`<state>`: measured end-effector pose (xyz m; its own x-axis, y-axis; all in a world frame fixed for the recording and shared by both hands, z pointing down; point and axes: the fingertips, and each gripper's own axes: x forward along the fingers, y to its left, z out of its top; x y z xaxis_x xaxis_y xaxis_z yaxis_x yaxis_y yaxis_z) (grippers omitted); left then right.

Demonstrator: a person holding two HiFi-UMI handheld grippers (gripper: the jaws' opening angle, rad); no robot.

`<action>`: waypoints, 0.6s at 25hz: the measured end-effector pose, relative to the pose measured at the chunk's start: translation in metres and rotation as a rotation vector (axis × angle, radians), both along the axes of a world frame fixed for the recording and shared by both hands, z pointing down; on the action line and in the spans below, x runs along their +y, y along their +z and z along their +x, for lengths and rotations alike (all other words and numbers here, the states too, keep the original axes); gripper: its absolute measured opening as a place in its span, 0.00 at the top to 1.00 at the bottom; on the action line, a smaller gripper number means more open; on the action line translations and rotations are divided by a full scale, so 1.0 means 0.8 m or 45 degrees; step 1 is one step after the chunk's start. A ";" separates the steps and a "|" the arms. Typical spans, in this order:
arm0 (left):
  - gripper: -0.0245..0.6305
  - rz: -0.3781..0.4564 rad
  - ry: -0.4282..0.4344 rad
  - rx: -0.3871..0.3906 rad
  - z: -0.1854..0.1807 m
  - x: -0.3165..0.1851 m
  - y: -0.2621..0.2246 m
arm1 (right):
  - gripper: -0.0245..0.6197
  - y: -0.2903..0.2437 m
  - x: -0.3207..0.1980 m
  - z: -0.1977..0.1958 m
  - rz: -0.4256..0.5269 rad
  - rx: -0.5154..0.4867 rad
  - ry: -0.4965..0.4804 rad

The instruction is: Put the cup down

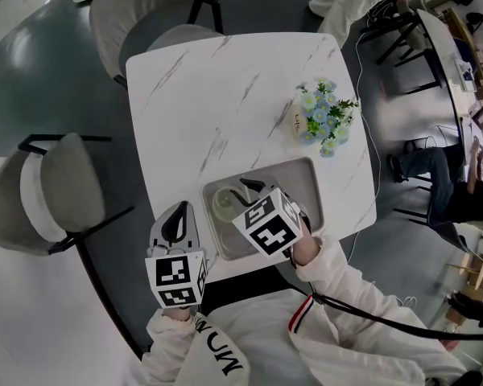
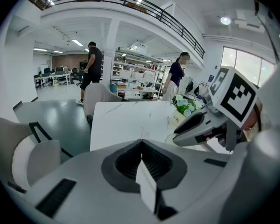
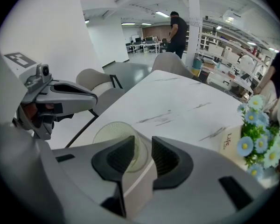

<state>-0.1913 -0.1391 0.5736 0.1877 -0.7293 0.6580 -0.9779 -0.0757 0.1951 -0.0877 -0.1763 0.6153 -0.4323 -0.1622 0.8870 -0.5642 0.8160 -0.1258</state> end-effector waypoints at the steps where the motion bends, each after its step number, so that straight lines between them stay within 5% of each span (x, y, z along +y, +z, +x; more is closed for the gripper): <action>1: 0.95 0.003 -0.002 -0.006 -0.001 0.000 -0.002 | 0.79 -0.004 -0.001 0.000 0.011 -0.011 0.010; 15: 0.95 0.062 0.014 -0.075 0.007 0.014 -0.041 | 0.79 -0.060 0.004 0.027 0.130 -0.160 0.141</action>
<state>-0.1858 -0.1278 0.5411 0.1579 -0.7586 0.6321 -0.9866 -0.0948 0.1327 -0.0660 -0.1728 0.5677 -0.5129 -0.3015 0.8038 -0.6365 0.7618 -0.1204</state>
